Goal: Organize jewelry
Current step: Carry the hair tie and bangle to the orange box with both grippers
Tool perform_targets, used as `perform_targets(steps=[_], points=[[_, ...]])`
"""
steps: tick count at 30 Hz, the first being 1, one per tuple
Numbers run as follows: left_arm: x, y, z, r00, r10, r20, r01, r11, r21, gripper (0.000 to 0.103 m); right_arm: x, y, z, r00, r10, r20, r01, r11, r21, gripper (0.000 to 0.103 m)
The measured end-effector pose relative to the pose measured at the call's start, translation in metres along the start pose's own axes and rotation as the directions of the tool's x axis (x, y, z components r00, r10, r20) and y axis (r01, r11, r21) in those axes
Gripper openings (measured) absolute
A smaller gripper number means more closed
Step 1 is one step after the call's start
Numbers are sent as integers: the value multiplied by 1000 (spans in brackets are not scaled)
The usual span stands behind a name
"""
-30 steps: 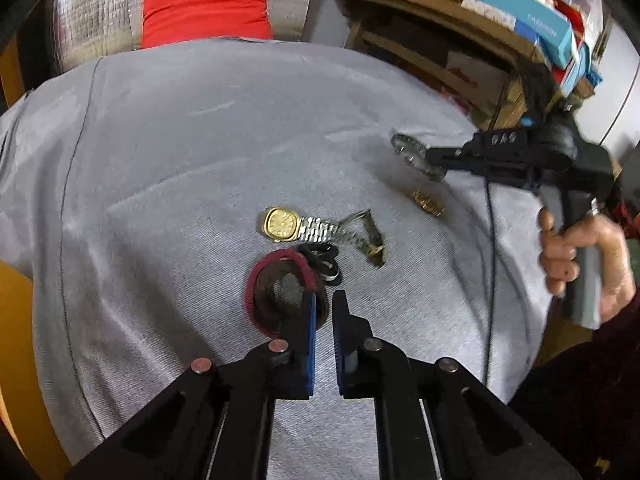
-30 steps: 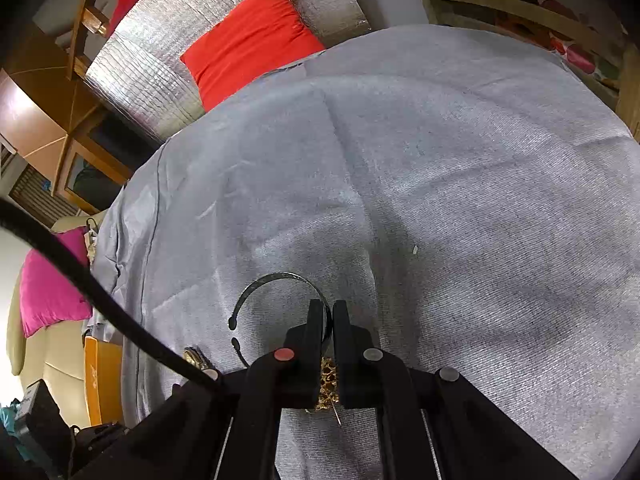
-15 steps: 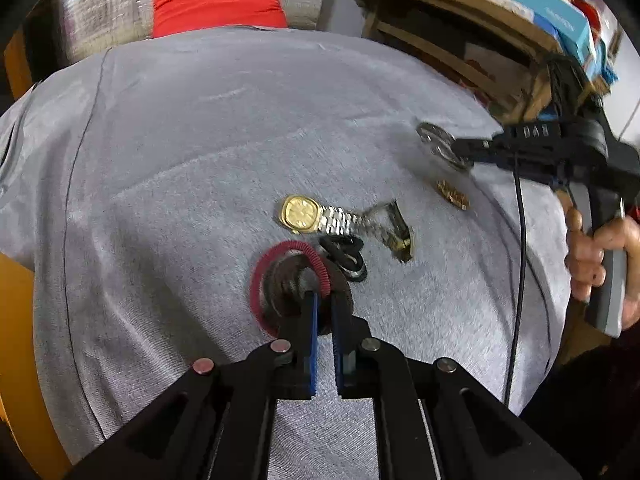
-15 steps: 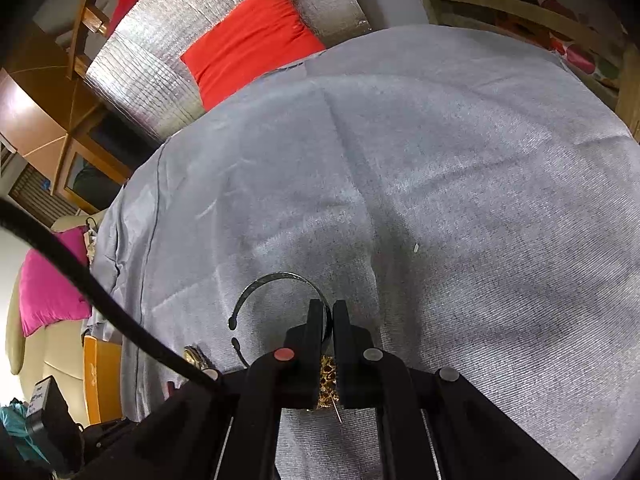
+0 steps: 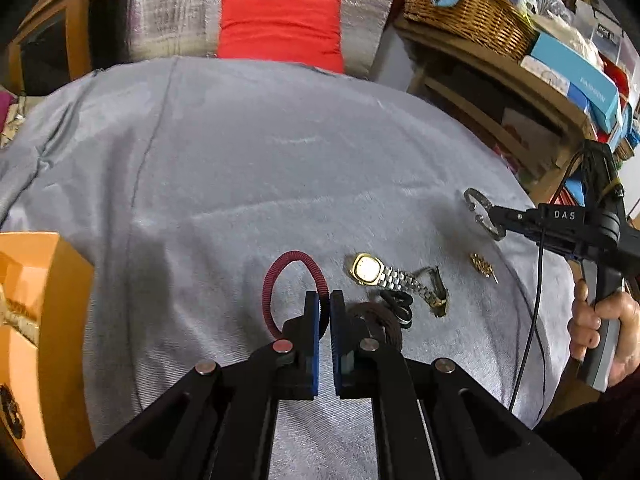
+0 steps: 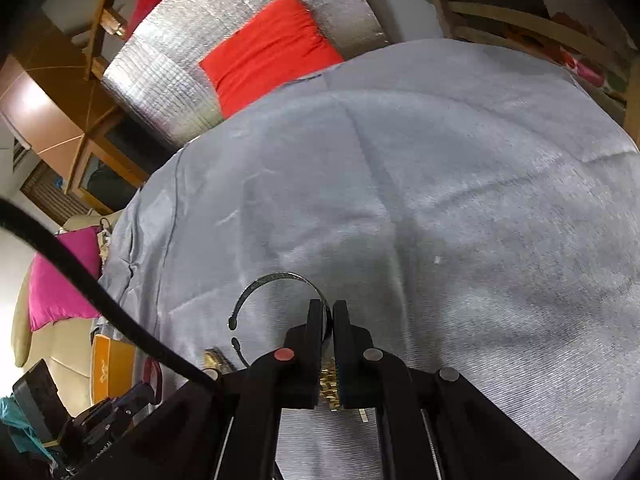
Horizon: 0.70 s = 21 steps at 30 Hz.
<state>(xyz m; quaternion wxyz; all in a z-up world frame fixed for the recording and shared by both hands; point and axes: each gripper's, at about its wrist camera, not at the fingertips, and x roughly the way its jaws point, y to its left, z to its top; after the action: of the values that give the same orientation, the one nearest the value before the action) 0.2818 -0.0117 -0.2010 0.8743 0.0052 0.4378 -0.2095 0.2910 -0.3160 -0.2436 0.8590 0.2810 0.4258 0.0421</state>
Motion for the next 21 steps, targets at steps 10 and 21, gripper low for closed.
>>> perform_targets(steps=[10, 21], points=[[-99, 14, -18, 977, 63, 203, -51, 997, -61, 5, -3, 75, -20, 996, 93, -3, -93, 989, -114, 6], [-190, 122, -96, 944, 286, 162, -254, 948, -194, 5, 17, 239, -88, 955, 280, -101, -297, 887, -354, 6]])
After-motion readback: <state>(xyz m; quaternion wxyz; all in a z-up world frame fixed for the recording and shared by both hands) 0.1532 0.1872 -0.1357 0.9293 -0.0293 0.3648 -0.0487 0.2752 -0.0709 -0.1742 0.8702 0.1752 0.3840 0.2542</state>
